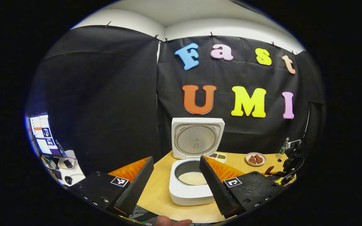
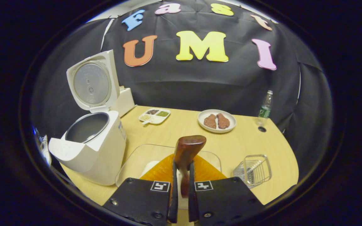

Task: Close the left gripper, press the button to open the rice cooker; take a wooden spoon from the chopstick holder with the right hand, scoop a spoonful of rice and pour it into the rice cooker, then put the wooden spoon back into the chopstick holder.

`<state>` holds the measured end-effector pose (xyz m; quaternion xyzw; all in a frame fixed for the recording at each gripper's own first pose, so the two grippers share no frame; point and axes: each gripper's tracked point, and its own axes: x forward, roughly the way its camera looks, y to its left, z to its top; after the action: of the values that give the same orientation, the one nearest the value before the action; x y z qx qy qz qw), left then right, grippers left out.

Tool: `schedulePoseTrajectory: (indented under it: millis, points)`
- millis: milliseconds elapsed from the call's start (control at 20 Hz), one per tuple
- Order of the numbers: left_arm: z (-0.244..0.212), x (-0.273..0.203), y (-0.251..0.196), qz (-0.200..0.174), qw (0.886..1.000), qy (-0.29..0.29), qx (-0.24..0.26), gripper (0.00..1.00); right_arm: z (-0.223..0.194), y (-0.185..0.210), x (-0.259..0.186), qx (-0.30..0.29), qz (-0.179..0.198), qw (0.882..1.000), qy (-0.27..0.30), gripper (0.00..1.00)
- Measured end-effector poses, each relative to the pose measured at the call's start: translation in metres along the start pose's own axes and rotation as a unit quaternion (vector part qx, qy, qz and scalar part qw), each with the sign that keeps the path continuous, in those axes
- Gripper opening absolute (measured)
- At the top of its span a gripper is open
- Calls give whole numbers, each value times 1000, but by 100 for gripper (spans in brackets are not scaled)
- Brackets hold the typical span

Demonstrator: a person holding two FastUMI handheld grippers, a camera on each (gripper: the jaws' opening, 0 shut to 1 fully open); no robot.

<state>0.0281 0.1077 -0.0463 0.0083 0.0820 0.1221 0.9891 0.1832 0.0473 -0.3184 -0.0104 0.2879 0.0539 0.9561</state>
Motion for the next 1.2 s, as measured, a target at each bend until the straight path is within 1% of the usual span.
schedulePoseTrajectory:
  millis: [200,350,400,500,600,700,750,850,1000,1050,1200]
  points:
    - [0,-2,9,5,1000,2,8,94,-6,25,4,52,43,998,18,15]
    - [-1,-4,15,12,1000,5,3,94,-6,35,5,110,66,991,32,15]
    - [-3,-4,17,14,1000,7,1,94,-5,38,4,138,77,987,39,15]
    - [-5,-4,20,15,1000,9,2,94,-5,45,4,198,103,973,51,15]
    - [-2,-5,22,14,1000,8,4,94,-5,41,6,253,107,960,58,15]
    - [3,-3,18,10,1000,6,5,94,-7,27,12,317,106,940,66,15]
    - [4,-1,17,7,1000,4,7,94,-11,20,16,353,105,927,71,15]
    - [7,0,12,1,1000,2,11,94,-19,7,19,424,108,896,78,15]
    - [9,1,2,-12,1000,4,17,94,-29,-13,13,497,117,856,75,15]
    - [10,3,-2,-16,1000,5,19,94,-28,-15,10,513,122,847,70,15]
    - [15,5,-16,-32,999,0,23,94,-16,-35,-1,551,134,823,38,15]
